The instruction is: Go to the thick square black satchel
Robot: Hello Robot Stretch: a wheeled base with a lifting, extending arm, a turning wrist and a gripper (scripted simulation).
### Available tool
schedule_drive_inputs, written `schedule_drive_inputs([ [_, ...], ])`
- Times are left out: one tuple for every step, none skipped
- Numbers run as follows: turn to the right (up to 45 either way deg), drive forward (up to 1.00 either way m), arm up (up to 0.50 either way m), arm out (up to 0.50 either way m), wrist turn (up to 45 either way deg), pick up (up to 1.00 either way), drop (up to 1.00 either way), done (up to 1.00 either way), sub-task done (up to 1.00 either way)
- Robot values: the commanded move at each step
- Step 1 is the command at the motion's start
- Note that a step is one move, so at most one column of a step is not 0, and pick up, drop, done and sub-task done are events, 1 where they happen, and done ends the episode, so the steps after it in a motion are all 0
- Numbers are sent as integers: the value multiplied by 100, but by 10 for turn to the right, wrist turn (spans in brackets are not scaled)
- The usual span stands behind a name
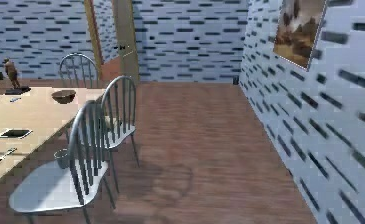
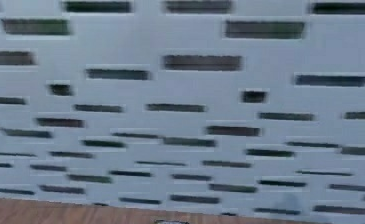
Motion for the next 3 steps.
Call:
schedule_drive_inputs([
  [60,0,0,0,0,0,0,0,0],
  [30,0,0,0,0,0,0,0,0],
  [-150,0,0,0,0,0,0,0,0],
])
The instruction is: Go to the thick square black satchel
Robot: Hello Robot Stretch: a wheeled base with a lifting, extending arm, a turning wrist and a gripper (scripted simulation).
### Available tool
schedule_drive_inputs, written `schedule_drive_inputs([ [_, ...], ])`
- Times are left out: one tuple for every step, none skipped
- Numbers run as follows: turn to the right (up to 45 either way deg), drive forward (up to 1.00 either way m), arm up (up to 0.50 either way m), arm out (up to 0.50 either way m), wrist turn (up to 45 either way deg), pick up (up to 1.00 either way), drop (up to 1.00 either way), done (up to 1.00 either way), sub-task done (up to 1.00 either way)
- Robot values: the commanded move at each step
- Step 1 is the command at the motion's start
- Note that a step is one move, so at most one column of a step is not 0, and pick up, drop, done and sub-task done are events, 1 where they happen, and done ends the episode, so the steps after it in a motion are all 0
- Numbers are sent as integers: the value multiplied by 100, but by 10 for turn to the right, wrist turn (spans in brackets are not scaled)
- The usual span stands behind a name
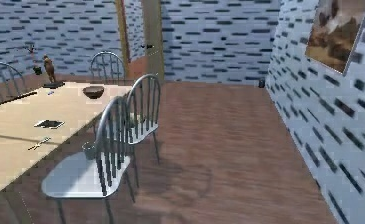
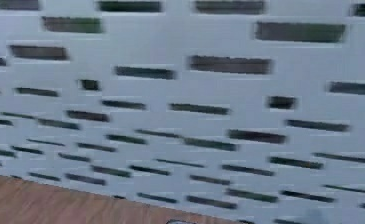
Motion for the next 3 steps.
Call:
schedule_drive_inputs([
  [0,60,0,0,0,0,0,0,0],
  [210,0,0,0,0,0,0,0,0],
  [0,100,0,0,0,0,0,0,0],
])
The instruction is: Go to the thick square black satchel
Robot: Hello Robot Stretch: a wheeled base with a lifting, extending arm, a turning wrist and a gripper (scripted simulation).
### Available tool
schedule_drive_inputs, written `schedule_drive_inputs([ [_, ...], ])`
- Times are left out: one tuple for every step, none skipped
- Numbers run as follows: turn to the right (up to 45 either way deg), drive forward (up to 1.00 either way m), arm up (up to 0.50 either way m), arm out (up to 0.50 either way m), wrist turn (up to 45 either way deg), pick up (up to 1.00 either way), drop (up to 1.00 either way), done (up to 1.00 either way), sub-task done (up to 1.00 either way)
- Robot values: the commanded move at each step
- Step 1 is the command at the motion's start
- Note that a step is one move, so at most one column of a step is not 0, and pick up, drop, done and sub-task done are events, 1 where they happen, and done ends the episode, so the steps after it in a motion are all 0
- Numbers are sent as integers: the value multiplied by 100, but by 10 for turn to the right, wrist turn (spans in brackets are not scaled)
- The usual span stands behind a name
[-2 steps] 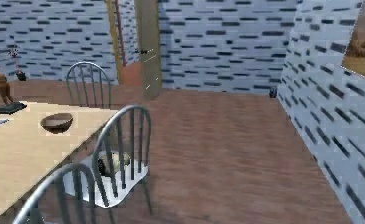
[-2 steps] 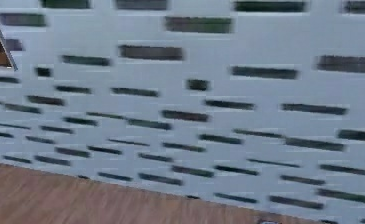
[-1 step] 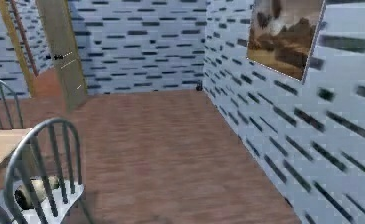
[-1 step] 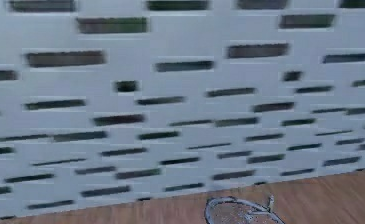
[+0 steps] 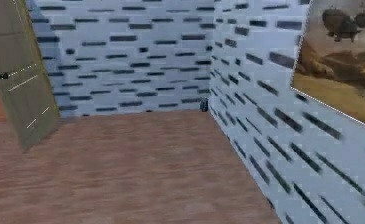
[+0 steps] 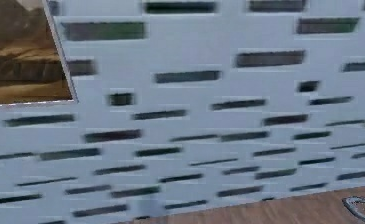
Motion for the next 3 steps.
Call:
schedule_drive_inputs([
  [90,0,0,0,0,0,0,0,0],
  [0,30,0,0,0,0,0,0,0],
  [-450,0,0,0,0,0,0,0,0],
])
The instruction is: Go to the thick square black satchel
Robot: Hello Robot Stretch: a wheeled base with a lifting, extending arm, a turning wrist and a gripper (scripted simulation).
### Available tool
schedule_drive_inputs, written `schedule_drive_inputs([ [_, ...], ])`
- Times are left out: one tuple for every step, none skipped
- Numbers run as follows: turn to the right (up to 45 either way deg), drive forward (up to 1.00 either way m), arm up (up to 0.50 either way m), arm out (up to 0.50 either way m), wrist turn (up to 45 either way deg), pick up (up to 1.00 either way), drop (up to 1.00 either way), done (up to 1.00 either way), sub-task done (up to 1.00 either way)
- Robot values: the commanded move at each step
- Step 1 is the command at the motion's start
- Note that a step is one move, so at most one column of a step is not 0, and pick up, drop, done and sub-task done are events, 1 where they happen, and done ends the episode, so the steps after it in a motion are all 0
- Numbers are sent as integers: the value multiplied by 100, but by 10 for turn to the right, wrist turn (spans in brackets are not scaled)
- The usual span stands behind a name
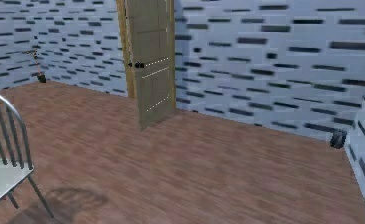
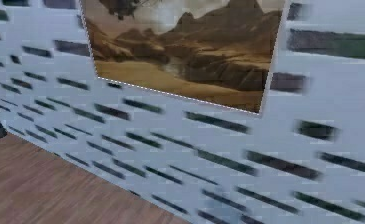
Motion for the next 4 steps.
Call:
schedule_drive_inputs([
  [-180,0,0,0,0,0,0,0,0],
  [0,100,0,0,0,0,0,0,0],
  [-30,0,0,0,0,0,0,0,0],
  [120,0,0,0,0,0,0,0,0],
])
